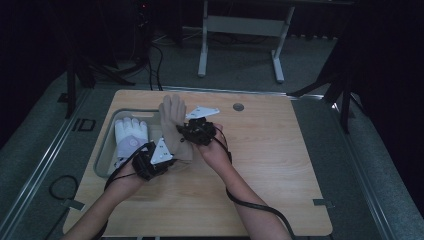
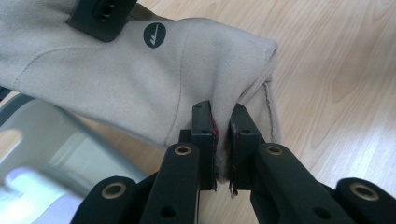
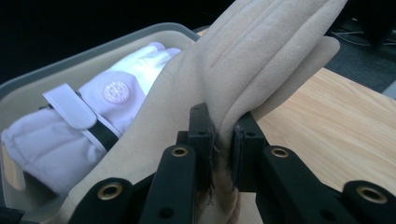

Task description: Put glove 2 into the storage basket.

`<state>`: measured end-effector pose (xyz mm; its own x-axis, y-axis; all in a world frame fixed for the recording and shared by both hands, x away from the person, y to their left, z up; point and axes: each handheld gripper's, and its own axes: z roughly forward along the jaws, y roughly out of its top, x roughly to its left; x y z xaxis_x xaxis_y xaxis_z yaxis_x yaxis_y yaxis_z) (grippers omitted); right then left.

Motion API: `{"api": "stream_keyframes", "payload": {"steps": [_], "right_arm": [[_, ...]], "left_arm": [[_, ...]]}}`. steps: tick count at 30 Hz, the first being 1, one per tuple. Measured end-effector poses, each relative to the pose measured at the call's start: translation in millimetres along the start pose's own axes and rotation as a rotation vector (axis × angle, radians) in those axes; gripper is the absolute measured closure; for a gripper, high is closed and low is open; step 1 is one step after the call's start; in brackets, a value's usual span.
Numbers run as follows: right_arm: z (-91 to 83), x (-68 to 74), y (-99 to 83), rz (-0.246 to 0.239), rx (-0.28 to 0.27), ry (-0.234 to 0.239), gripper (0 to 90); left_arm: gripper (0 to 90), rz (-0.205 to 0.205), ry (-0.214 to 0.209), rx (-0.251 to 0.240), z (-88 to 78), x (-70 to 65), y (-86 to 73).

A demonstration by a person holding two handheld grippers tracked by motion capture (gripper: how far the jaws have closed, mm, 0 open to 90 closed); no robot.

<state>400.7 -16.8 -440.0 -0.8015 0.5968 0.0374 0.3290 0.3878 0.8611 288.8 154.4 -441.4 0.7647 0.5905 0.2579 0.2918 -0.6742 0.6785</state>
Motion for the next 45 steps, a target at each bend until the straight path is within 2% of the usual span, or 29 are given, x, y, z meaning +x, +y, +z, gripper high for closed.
{"api": "stream_keyframes", "payload": {"steps": [9,15,24,29,37,42,45], "right_arm": [[24.8,20.9,23.5,-0.037,0.000,0.035,80.7],[41.7,35.1,35.5,-0.058,0.000,0.061,80.7],[63.1,52.5,50.1,-0.059,-0.002,0.112,80.7],[75.2,60.4,51.0,-0.056,0.001,0.121,80.6],[97.9,68.1,46.6,-0.047,0.033,0.140,80.6],[114.9,71.8,42.4,-0.047,0.085,0.154,80.5],[123.0,73.4,34.8,-0.056,0.120,0.142,80.4]], "left_arm": [[83.9,-0.030,0.040,0.015,-18.0,15.4,-16.7],[83.8,-0.042,0.067,0.041,-32.2,25.4,-29.4],[83.8,-0.058,0.107,0.068,-52.1,37.1,-45.5],[83.8,-0.057,0.110,0.096,-52.8,39.9,-51.6],[83.8,-0.086,0.116,0.131,-52.0,45.8,-67.5],[83.7,-0.101,0.098,0.158,-47.9,47.8,-75.1],[83.7,-0.118,0.086,0.162,-41.6,47.2,-80.3]]}}
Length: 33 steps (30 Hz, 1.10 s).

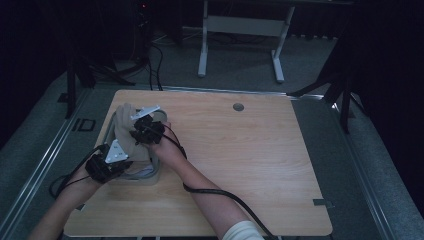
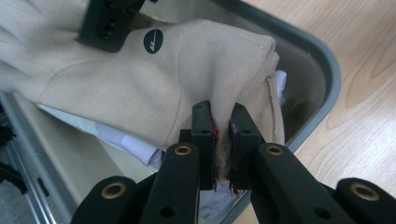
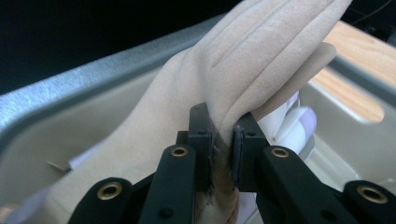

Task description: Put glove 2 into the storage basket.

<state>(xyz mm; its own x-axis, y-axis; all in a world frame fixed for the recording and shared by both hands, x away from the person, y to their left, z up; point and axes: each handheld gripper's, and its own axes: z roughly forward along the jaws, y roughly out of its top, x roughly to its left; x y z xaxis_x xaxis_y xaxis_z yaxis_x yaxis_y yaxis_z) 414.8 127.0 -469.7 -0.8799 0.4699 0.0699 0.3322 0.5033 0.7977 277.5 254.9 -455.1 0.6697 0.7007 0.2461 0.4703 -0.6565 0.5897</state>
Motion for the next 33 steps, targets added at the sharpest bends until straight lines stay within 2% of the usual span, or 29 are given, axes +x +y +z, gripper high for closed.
{"api": "stream_keyframes", "payload": {"steps": [7,10,14,16,18,21,23,27,28,30,32,33], "right_arm": [[14.5,-5.9,-11.6,0.018,0.064,0.008,79.4],[16.2,-5.5,-11.2,0.007,0.083,0.000,78.7],[16.1,-5.8,-10.3,0.016,0.099,-0.002,77.0],[17.1,-7.3,-10.8,0.020,0.114,0.001,77.1],[17.9,-6.0,-11.5,0.007,0.115,-0.008,76.0],[14.8,-4.4,-12.0,-0.013,0.096,-0.032,64.4],[10.2,-6.4,-12.2,-0.024,0.075,-0.037,55.6],[0.3,-11.0,-12.0,-0.038,0.050,-0.013,38.5],[-1.6,-12.2,-11.8,-0.033,0.060,-0.006,31.3],[-7.5,-13.7,-12.9,-0.057,0.064,0.000,21.3],[-15.0,-16.5,-13.5,-0.044,0.044,0.011,16.3],[-18.0,-18.3,-13.7,-0.035,0.043,0.024,14.6]], "left_arm": [[83.4,-0.027,-0.034,0.017,15.4,0.4,-6.3],[83.2,-0.041,-0.049,0.019,17.6,2.3,-6.2],[82.9,-0.048,-0.054,0.024,18.3,3.1,-6.1],[82.7,-0.065,-0.059,0.021,18.7,4.1,-6.6],[82.5,-0.064,-0.058,0.022,19.5,3.7,-7.2],[80.9,-0.071,-0.060,0.015,18.3,3.7,-7.2],[76.6,-0.081,-0.059,0.005,17.0,3.7,-6.9],[64.3,-0.104,-0.053,-0.027,11.0,4.2,-4.7],[60.1,-0.113,-0.054,-0.039,9.3,4.5,-4.2],[48.0,-0.136,-0.052,-0.056,6.1,3.9,-2.7],[35.4,-0.156,-0.055,-0.081,2.6,3.4,-1.2],[31.2,-0.167,-0.076,-0.090,0.6,3.4,0.1]]}}
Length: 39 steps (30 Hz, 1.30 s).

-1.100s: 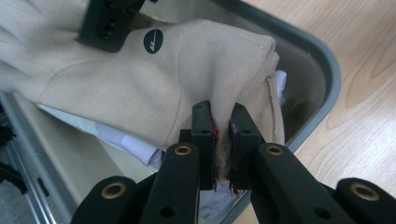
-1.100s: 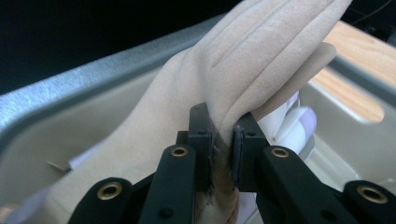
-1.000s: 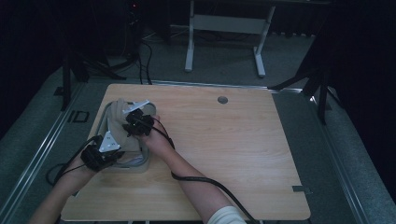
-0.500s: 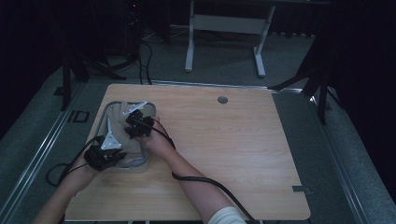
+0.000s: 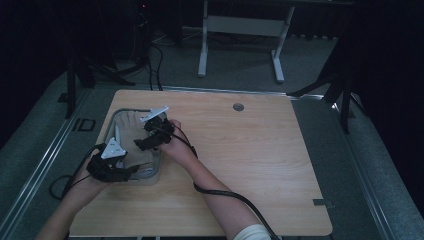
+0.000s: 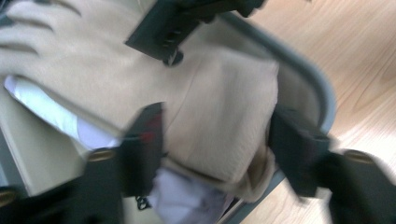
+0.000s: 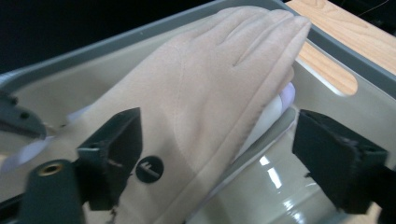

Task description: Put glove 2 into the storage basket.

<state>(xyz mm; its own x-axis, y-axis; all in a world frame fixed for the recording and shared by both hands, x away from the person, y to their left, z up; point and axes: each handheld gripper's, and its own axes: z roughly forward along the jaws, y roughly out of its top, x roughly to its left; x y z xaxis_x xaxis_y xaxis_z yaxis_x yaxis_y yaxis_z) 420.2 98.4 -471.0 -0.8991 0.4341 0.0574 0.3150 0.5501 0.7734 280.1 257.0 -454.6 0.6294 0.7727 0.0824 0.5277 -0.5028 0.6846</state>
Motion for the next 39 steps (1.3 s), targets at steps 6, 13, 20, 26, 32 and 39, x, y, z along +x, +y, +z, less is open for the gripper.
{"api": "stream_keyframes", "payload": {"steps": [6,13,20,26,32,39], "right_arm": [[-26.6,-4.3,-3.8,0.000,-0.034,0.000,13.9],[-54.3,-6.0,-16.2,-0.039,-0.057,-0.010,14.0],[-80.7,-18.6,-39.5,-0.038,-0.049,-0.037,14.2],[-95.3,-27.7,-55.6,-0.039,-0.040,-0.056,14.2],[-109.8,-37.4,-76.1,-0.022,-0.039,-0.078,14.3],[-119.7,-42.5,-96.1,-0.008,-0.038,-0.087,14.4]], "left_arm": [[14.9,-0.047,0.003,-0.105,-7.6,-9.0,10.8],[14.3,-0.044,-0.031,-0.218,-6.0,-33.1,21.7],[14.4,-0.028,-0.089,-0.276,6.0,-62.7,34.0],[14.4,-0.015,-0.137,-0.283,17.4,-78.8,38.7],[14.4,-0.001,-0.176,-0.277,30.1,-92.5,43.0],[14.4,0.000,-0.226,-0.280,47.2,-104.9,41.7]]}}
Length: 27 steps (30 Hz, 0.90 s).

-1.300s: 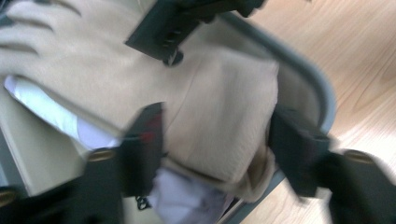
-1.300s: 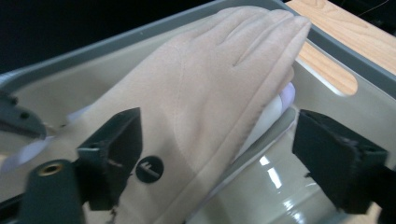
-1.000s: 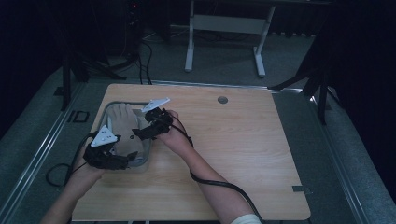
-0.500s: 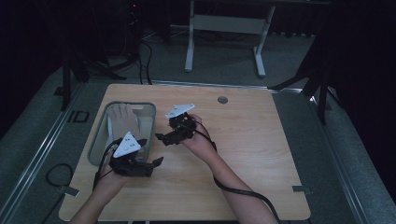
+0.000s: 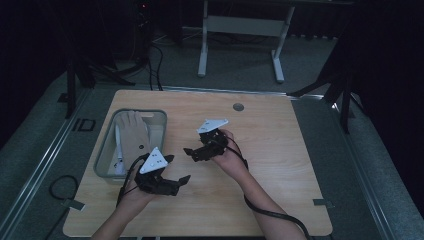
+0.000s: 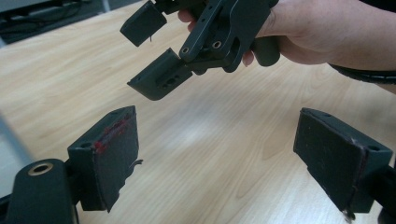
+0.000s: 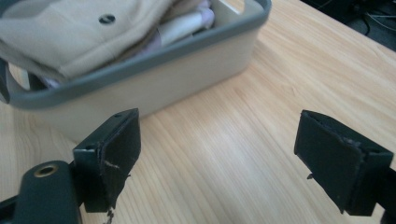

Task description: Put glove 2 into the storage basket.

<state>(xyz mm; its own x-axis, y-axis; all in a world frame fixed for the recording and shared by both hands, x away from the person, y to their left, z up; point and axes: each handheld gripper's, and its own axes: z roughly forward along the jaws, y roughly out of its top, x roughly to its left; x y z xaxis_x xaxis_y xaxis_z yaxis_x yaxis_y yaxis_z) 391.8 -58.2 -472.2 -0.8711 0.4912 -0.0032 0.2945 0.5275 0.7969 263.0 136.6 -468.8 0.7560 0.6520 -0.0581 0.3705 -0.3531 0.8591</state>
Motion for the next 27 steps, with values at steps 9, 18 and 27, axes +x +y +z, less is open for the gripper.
{"api": "stream_keyframes", "payload": {"steps": [9,18,27], "right_arm": [[-10.7,-8.0,-38.9,0.036,0.020,-0.009,14.4],[-15.9,-12.8,-64.8,0.056,0.023,0.010,15.3],[-20.9,-16.0,-88.7,0.082,0.019,0.020,15.4]], "left_arm": [[14.4,0.018,-0.072,0.039,28.0,-10.6,-12.9],[14.4,0.024,-0.097,0.058,47.1,-14.5,-22.5],[14.4,0.026,-0.125,0.071,62.5,-17.0,-30.4]]}}
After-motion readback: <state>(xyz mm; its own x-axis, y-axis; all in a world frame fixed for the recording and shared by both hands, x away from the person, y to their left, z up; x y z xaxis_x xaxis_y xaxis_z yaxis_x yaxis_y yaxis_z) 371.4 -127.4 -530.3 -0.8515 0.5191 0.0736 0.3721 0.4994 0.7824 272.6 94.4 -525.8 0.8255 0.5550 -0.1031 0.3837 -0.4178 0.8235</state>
